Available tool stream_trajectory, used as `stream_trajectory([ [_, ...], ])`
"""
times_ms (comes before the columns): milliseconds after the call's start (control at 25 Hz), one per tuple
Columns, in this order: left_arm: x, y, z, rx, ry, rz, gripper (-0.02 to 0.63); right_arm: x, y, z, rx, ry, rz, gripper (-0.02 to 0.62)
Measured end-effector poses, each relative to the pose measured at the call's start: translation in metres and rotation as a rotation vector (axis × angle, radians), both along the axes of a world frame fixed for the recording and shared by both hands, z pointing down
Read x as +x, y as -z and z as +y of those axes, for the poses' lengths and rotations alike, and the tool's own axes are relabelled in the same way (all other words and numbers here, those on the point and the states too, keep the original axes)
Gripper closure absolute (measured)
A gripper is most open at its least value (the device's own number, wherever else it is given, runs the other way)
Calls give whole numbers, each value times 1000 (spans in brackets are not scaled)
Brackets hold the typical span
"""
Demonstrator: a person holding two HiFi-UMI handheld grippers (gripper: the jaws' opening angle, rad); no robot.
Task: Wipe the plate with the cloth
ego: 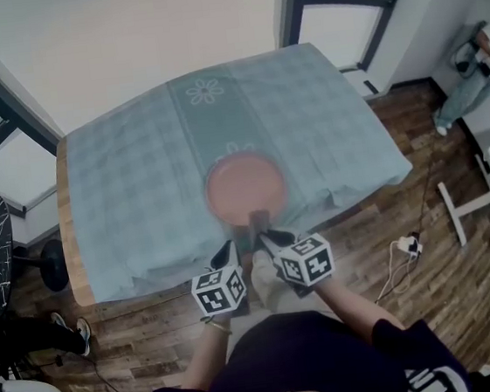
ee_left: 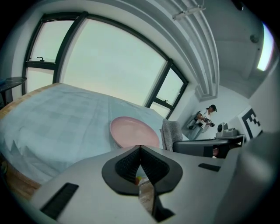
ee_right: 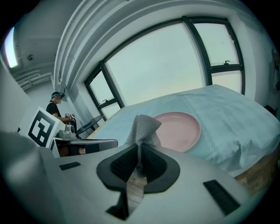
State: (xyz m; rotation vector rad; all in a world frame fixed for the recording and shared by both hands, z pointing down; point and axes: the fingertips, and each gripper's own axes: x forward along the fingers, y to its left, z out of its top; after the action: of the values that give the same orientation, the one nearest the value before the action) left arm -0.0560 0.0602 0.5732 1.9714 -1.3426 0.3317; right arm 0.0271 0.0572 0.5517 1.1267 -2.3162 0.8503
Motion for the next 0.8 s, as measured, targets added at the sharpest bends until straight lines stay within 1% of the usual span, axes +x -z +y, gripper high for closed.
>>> stream_trajectory([
  [200, 9, 19, 26, 33, -22, 8, 592, -1, 12, 22, 28, 6, -23, 563],
  [440, 9, 39, 48, 70, -42, 8, 592, -6, 25, 45, 59, 24, -23, 563],
  [640, 6, 48, 64, 82, -51, 3, 592, -12, 34, 65, 72, 45, -32, 563],
  [800, 3, 46, 77, 76, -61, 2, 592, -17, 36, 78, 81, 50, -33, 563],
])
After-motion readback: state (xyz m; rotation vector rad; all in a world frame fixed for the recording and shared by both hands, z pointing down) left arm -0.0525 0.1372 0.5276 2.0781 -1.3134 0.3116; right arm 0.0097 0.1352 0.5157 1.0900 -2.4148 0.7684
